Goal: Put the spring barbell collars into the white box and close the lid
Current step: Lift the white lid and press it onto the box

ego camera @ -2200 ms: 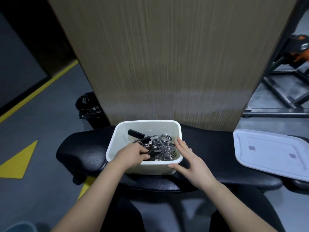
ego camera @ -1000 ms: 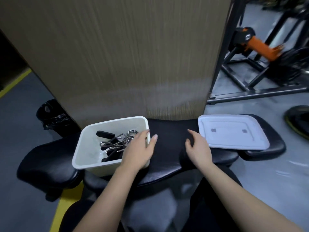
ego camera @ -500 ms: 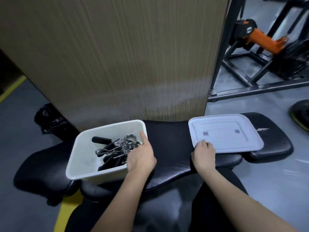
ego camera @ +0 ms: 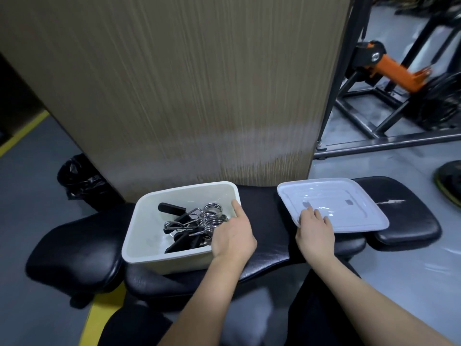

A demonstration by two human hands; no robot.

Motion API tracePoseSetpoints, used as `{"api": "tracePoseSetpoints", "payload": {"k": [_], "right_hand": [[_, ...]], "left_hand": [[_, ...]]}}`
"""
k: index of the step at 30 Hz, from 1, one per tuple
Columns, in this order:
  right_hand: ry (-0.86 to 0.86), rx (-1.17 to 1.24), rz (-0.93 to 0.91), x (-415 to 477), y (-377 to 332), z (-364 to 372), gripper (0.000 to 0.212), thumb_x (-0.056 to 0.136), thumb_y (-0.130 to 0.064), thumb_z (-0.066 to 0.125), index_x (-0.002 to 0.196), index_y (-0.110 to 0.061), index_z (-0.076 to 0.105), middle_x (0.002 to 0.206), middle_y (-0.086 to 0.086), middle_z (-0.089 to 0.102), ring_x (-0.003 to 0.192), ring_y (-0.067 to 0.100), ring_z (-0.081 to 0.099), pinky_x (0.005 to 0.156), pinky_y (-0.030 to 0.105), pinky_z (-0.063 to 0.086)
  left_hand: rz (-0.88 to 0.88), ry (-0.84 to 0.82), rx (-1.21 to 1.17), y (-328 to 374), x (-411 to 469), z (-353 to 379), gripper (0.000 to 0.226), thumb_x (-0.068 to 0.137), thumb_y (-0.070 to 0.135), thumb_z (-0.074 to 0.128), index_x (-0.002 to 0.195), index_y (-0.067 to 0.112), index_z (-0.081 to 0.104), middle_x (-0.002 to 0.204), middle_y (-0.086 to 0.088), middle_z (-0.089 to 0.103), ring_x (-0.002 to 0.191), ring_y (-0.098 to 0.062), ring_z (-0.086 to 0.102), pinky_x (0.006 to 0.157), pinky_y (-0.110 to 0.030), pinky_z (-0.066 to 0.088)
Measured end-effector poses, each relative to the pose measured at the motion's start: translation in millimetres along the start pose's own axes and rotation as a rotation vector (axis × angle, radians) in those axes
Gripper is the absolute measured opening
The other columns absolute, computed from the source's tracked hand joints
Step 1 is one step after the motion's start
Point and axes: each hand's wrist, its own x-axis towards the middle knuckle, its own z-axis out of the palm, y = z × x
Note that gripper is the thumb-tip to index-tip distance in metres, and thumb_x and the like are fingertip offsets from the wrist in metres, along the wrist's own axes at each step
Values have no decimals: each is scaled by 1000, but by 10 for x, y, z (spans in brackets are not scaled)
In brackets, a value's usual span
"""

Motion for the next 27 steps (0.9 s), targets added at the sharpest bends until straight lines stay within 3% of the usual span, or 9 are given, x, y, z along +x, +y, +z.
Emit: {"api": "tracePoseSetpoints", "payload": {"k": [7, 10, 12, 14, 16, 18, 20, 23, 27], "right_hand": [[181, 71, -136, 26, -253, -518, 44, 59, 19, 61, 87, -10, 42, 80, 17, 66, 65, 35, 61, 63, 39, 48], [318, 308, -135, 60, -449, -995, 52, 71, 18, 55, 117, -6, 56, 94, 17, 71, 75, 36, 63, 64, 34, 43], [331, 442, -216, 93, -525, -1254, 69, 78, 15, 50, 139, -17, 49, 112, 6, 70, 89, 31, 63, 68, 28, 39], [357, 589, -289, 55, -550, -1489, 77, 79, 11, 51, 142, -33, 45, 124, -6, 68, 91, 17, 60, 72, 21, 40], [376, 837, -257, -16, -578, -1670, 71, 84, 6, 52, 137, -42, 45, 109, -17, 69, 81, 14, 57, 68, 11, 39], [444, 1094, -228, -128, -632, -1809, 50, 94, -3, 55, 134, -33, 51, 102, -33, 64, 80, 2, 59, 73, 4, 40], [480, 1335, -179, -212, -708, -1916, 37, 98, -12, 56, 132, -25, 53, 110, -32, 63, 98, -6, 60, 84, 7, 43], [388, 1632, -13, -197, -823, -1916, 35, 98, -20, 58, 132, -27, 54, 124, -7, 65, 117, 12, 61, 99, 25, 49], [7, 2072, 304, -111, -939, -1787, 35, 98, -10, 54, 131, -22, 56, 124, 6, 68, 113, 23, 66, 85, 33, 58]], "left_hand": [[4, 20, -209, -36, -21, -13, 87, 90, 51, 39, 158, 10, 2, 114, -13, 69, 103, -37, 64, 81, -41, 46], [-43, -64, -356, -99, -78, -110, 84, 90, 58, 38, 158, 19, 8, 132, -15, 61, 118, -39, 58, 95, -43, 44], [-83, -99, -589, -174, -61, -130, 73, 90, 61, 44, 153, 27, 29, 139, -12, 58, 126, -36, 53, 99, -41, 40], [-121, -102, -995, -270, -60, -168, 53, 88, 60, 54, 129, 27, 62, 130, -6, 66, 121, -32, 58, 99, -40, 42], [-180, -102, -1383, -380, -76, -266, 35, 90, 53, 60, 105, 25, 74, 109, 0, 73, 98, -25, 63, 87, -40, 46], [-213, -43, -1602, -486, -71, -372, 33, 98, 43, 56, 121, 23, 67, 120, -2, 68, 103, -15, 60, 91, -36, 49], [-222, 33, -1648, -606, -78, -481, 54, 97, 47, 54, 143, 20, 50, 137, -4, 58, 123, -14, 55, 106, -41, 45], [-242, 44, -1557, -773, -86, -616, 88, 77, 71, 55, 152, 30, 33, 147, 6, 49, 133, -17, 48, 112, -47, 38], [-226, 162, -1646, -946, -109, -747, 41, 96, 47, 54, 129, 23, 48, 120, -5, 67, 92, -23, 73, 74, -40, 60]]}}
